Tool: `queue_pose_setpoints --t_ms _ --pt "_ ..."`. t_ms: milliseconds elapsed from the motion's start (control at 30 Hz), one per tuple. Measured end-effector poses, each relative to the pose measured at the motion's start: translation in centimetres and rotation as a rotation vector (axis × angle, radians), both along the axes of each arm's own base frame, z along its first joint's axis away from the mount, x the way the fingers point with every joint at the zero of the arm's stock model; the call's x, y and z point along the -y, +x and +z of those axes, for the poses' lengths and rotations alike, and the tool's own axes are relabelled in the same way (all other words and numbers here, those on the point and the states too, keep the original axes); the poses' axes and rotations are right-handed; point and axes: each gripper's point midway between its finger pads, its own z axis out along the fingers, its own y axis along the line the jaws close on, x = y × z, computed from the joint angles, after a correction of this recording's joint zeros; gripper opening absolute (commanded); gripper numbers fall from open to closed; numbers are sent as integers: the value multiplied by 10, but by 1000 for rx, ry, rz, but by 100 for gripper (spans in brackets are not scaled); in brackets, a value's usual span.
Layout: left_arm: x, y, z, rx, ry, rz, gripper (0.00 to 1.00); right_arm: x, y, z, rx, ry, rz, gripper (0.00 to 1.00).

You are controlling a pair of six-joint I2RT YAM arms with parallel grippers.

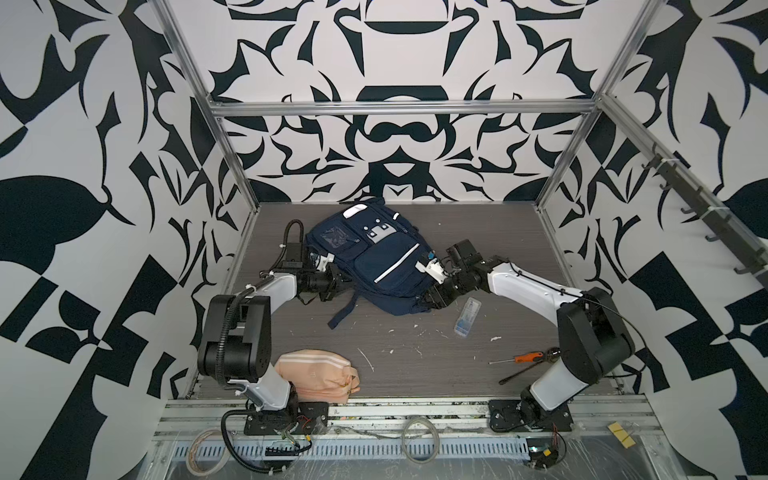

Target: Pack the student bag

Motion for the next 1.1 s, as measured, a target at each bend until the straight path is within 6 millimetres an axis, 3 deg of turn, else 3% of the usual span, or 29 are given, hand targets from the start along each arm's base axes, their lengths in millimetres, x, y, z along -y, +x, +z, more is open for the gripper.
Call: queue_pose_setpoints --t_ms 233,500,800,967,1100 --pt "0 0 0 0 0 1 0 -4 1 -9 -18 1 9 30" --pt "0 0 0 -3 -1 2 0 -8 1 -10 -9 8 21 1" --pt "-5 2 0 -8 -4 18 0 3 0 -4 47 -40 -10 0" --pt "-21 6 -5 -47 -28 58 0 16 5 6 130 -94 -47 0" --pt "-30 7 -11 -72 -23 67 0 25 8 4 158 -148 -58 0"
